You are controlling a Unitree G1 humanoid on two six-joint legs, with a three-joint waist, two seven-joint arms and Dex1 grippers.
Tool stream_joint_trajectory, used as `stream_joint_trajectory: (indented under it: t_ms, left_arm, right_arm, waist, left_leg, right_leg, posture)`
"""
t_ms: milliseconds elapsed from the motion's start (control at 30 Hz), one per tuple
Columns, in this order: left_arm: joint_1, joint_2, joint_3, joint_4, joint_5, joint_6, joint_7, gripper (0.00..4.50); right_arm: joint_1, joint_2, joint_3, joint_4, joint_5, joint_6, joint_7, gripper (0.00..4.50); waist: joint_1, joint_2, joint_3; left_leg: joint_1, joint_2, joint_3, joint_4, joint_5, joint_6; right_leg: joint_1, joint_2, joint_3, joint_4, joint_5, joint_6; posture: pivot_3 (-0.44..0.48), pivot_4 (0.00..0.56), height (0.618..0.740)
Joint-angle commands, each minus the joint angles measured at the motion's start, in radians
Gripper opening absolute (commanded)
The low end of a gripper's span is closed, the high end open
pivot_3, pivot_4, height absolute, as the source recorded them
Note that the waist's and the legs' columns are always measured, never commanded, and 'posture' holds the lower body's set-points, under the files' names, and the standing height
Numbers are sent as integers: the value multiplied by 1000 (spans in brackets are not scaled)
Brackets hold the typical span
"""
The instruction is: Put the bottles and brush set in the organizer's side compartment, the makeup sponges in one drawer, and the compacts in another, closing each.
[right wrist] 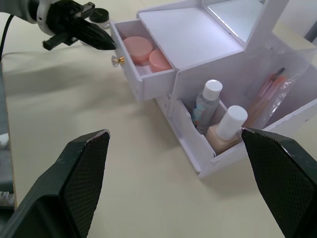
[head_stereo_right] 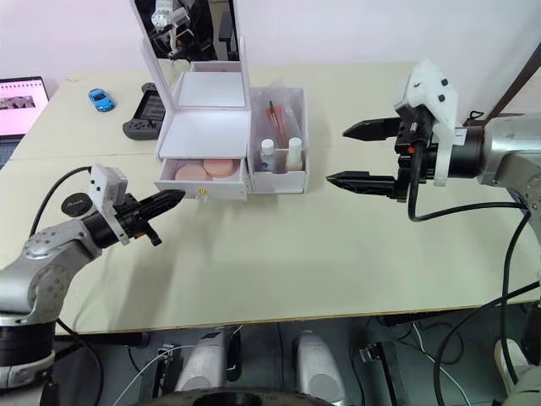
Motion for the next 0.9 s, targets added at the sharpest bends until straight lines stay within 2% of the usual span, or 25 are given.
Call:
stream_joint_trajectory:
  t_ms: [33,167,400,767,900]
  left_arm:
    - [-58,-19,-13,17,17,-40,14,41]
    - [-152,-45,-47,96,54,-65,29,41]
    - [-225,-79,-70,165,106,-108,57,41]
    - [-277,-118,-78,176,135,-107,91,41]
    - [-255,-94,-84,129,125,-60,73,41]
  right_arm:
    - [3,11,-47,-31,32,6,-22,4500]
    - [33,11,-70,-54,46,17,-43,4500]
    - [62,6,-107,-91,82,41,-79,4500]
    - [69,-6,-111,-90,92,42,-93,4500]
    - [68,4,-109,-72,114,60,-95,4500]
  waist:
    - [0,0,0]
    - [4,0,0]
    - [2,0,0]
    - [6,0,0]
    - [6,0,0]
  left_leg:
    - [0,0,0,0,0,0]
    - [0,0,-1,1,0,0]
    - [0,0,-1,1,0,0]
    - [0,0,-4,6,0,0]
    - [-1,0,-5,7,0,0]
  right_leg:
    - [0,0,0,0,0,0]
    - [1,1,0,0,0,0]
    - [1,1,0,0,0,1]
    - [4,1,-3,0,0,1]
    - [5,1,-4,0,0,0]
  posture:
    - [0,150,740]
    - [0,150,740]
    - [0,150,740]
    - [0,150,740]
    - [0,150,740]
